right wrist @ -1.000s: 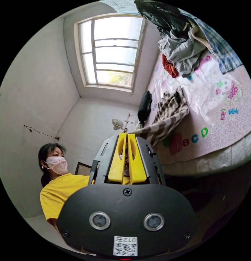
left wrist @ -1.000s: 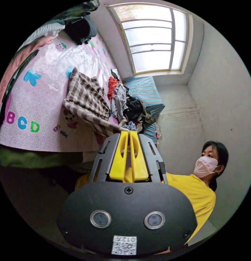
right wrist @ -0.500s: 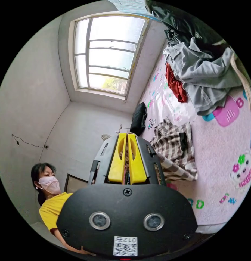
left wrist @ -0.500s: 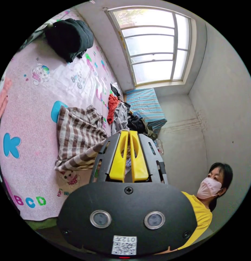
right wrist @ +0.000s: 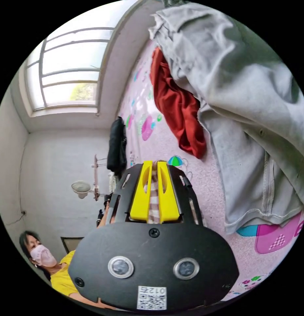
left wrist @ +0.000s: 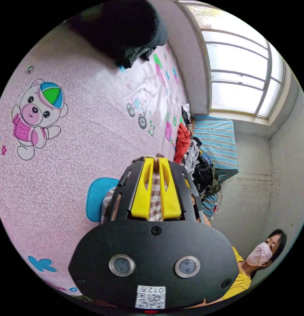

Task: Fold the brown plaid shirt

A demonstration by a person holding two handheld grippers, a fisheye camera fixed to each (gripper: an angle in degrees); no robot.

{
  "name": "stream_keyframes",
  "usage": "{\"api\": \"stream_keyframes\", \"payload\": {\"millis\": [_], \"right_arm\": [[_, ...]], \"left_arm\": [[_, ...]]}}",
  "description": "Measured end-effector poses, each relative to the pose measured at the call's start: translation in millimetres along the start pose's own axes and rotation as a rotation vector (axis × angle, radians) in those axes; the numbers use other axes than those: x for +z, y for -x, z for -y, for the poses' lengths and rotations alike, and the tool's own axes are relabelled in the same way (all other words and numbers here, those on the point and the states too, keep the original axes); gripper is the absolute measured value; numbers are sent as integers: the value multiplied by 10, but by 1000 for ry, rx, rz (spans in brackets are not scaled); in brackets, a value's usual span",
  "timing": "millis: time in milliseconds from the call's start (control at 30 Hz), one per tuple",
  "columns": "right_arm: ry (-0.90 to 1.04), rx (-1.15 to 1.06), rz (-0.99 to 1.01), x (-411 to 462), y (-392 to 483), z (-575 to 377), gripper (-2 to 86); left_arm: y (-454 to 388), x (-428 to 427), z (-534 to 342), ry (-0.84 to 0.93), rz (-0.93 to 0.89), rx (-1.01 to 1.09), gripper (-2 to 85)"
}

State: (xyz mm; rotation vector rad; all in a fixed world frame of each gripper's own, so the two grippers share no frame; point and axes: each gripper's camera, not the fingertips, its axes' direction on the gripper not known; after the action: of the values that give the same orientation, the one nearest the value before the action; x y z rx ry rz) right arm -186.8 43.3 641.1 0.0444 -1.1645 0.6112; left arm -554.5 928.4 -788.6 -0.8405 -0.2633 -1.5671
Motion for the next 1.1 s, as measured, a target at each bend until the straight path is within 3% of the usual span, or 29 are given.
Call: {"api": "stream_keyframes", "payload": {"millis": [167, 300, 400, 567, 800, 900, 1100], "right_arm": [[-111, -173, -251, 16, 296, -122, 70], [2, -258, -291, 32, 398, -670, 78], [103, -210, -318, 123, 212, -1256, 90], [13, 64, -131, 116, -313, -1908, 97], [31, 96, -67, 490, -227, -1913, 79], [35, 89, -138, 646, -62, -1870, 31], [106, -36, -341, 930, 392, -1842, 5]], "left_arm": [[-185, -329, -113, -213, 46, 91, 48], [-654, -331, -651, -2, 284, 285, 76], [-699, -152, -1237, 155, 397, 294, 99], [-480, -223, -1831, 123, 367, 149, 123], [-726, 57, -1933, 179, 300, 215, 100], [-942, 121, -1887, 186, 455, 210, 51], [-1266, 4, -1845, 227, 455, 210, 6]]}}
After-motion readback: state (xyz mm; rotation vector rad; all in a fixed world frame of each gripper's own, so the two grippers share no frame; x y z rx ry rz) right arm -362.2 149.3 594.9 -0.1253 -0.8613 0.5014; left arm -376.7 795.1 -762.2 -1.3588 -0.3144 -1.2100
